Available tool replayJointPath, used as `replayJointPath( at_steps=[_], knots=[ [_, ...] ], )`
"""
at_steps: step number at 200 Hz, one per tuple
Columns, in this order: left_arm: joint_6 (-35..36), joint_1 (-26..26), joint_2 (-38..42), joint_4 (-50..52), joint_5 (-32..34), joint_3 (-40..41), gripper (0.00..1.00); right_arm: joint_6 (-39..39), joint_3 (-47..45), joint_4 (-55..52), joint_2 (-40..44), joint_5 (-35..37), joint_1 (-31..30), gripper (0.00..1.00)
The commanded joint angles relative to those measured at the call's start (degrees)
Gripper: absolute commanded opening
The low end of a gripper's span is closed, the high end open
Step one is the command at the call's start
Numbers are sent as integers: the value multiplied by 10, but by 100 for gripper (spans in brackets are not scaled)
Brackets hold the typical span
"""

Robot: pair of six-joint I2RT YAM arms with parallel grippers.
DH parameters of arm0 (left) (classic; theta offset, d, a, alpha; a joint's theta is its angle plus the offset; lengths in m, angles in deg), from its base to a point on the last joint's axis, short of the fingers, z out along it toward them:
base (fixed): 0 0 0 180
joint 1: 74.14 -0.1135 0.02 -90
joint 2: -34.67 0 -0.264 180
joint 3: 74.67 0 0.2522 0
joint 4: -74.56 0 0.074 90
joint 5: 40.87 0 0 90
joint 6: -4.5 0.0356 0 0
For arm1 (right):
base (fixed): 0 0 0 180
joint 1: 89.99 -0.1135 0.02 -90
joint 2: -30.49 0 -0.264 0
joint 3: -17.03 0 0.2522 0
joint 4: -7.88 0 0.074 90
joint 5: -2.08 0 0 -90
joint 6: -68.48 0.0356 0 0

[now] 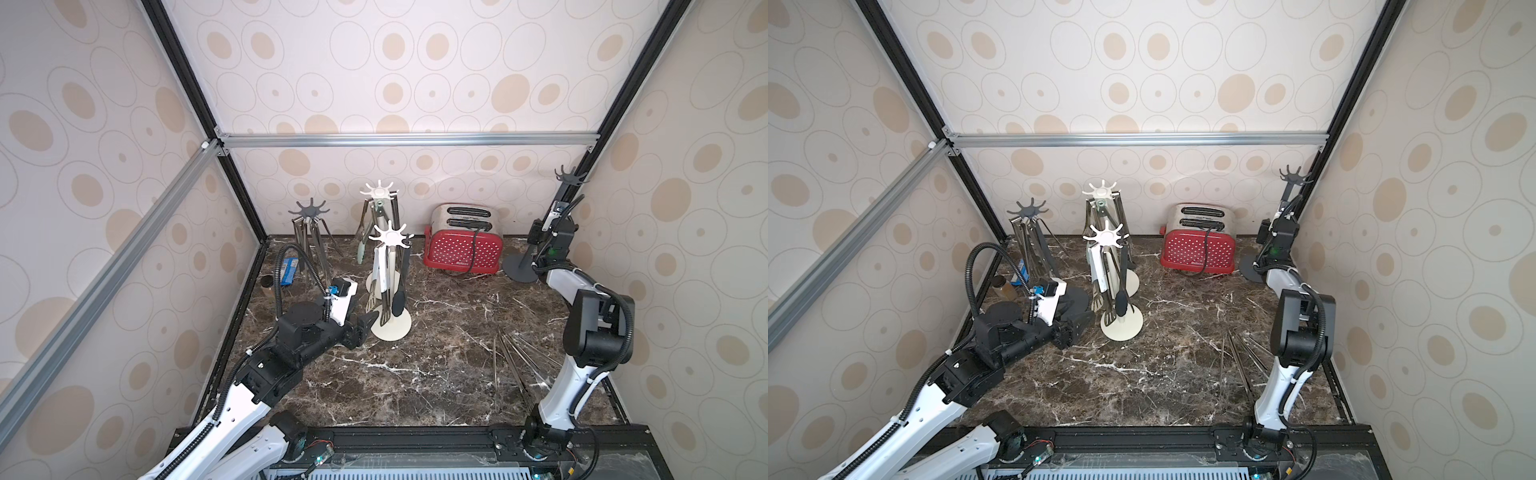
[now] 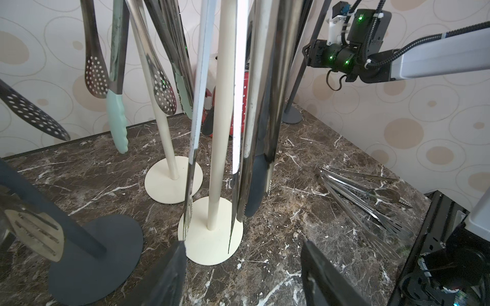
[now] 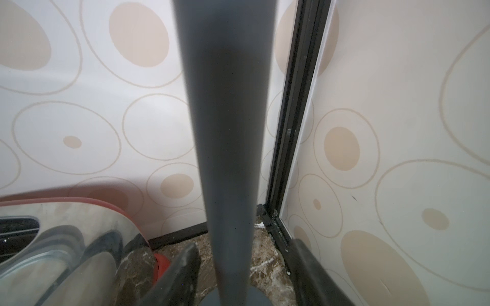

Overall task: Hang food tongs on kitchen utensil racks
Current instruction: Pick up the rack from the corner of the board.

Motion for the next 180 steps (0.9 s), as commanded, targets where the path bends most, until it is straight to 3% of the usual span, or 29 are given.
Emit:
replayJointPath(
  at_steps=[1, 42, 73, 130, 180],
  knots=[
    [14, 0, 0, -12, 4, -5, 68, 0, 0, 35, -17, -14, 5, 51],
    [11, 0, 0, -13, 6, -3, 68, 0, 2, 39, -19, -28, 9, 28],
    [11, 0, 1, -12, 9, -1, 68, -2, 1, 41, -13, -36, 11, 0],
    [8, 0, 10, -15, 10, 5, 68, -9, -22, 55, 24, -42, 12, 0],
    [6, 0, 13, -16, 12, 8, 67, -19, -92, 72, 129, -54, 12, 0]
  ],
)
